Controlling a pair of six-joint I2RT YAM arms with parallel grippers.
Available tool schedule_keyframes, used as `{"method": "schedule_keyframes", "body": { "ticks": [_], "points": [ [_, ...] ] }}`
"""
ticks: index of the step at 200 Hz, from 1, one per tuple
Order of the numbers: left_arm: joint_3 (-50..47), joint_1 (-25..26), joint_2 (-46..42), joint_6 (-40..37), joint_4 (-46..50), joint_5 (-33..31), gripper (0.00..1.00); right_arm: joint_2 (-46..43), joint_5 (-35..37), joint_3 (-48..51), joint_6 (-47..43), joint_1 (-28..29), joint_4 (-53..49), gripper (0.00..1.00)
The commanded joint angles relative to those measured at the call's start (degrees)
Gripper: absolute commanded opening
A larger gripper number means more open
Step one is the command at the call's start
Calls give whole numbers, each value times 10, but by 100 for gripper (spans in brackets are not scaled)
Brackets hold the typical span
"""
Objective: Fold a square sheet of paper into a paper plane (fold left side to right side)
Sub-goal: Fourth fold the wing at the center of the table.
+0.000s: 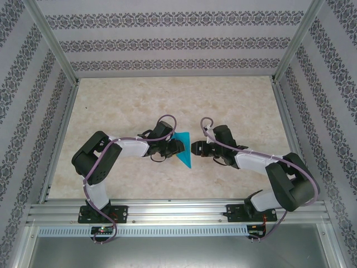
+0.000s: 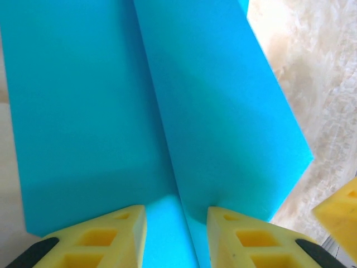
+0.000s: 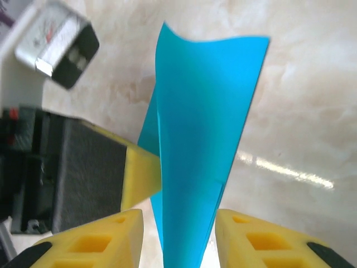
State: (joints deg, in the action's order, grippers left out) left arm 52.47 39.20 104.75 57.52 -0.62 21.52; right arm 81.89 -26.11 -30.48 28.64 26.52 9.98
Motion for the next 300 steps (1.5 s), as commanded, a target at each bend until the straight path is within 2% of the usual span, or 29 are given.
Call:
{"method": "schedule_keyframes", "body": {
  "ticks": [1,71,210,243,300],
  "points": [
    [11,8,10,-11,17,-13,36,23,-54,-37,23,-13,17,40],
    [12,8,8,-12,19,-13,35,122,-96,-89,33,-15,52,40],
    [11,8,7,-12,19,-12,35,170,-99,-117,25,-12,51,36],
    [11,8,7,-12,19,-13,35,177,-100,-125,24,-10,48,29],
    [10,8,6,-12,20,-14,35,183,-103,-130,22,-11,45,7]
  ]
}}
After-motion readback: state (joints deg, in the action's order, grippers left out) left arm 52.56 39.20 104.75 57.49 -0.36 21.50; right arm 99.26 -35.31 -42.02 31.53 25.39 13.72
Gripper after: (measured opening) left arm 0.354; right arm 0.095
